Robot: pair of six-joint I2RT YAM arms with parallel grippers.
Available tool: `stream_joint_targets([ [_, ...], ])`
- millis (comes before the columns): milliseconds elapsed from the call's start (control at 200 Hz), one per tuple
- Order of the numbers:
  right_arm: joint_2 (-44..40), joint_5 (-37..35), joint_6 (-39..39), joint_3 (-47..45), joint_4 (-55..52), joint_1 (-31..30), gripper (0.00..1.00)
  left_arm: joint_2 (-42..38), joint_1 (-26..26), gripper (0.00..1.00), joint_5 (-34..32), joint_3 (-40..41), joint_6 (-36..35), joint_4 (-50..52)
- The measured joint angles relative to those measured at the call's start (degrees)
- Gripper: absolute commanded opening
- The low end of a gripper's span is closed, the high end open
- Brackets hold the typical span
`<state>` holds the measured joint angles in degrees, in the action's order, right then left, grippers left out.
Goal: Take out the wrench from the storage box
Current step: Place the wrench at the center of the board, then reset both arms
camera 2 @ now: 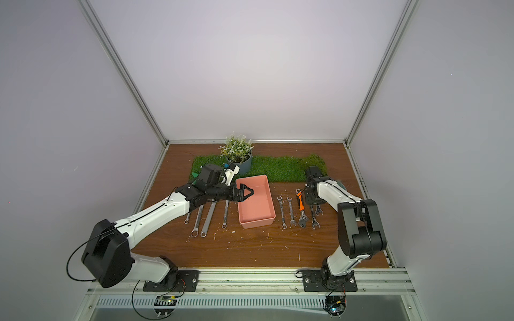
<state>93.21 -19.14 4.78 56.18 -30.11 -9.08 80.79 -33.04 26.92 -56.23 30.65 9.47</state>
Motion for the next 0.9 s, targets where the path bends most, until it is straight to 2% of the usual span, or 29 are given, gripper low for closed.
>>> stream_joint_targets([
  [465,1.9,1.6,-3.9,-3.4,5.8,1.3,0.00,0.0,0.4,1.00,0.1,0.3,-1.2,0.5],
  [620,1.9,1.4,-4.0,-3.7,6.4,1.3,0.09,0.0,0.6,1.00,0.2,0.3,-1.5,0.7],
  [751,1.9,1.1,-3.9,-3.8,6.5,1.3,0.22,0.0,0.9,1.00,0.2,0.3,-1.6,0.9],
  [896,1.6,1.2,-4.0,-3.7,6.0,1.3,0.30,-0.1,1.6,1.00,0.3,0.3,-2.1,1.4],
])
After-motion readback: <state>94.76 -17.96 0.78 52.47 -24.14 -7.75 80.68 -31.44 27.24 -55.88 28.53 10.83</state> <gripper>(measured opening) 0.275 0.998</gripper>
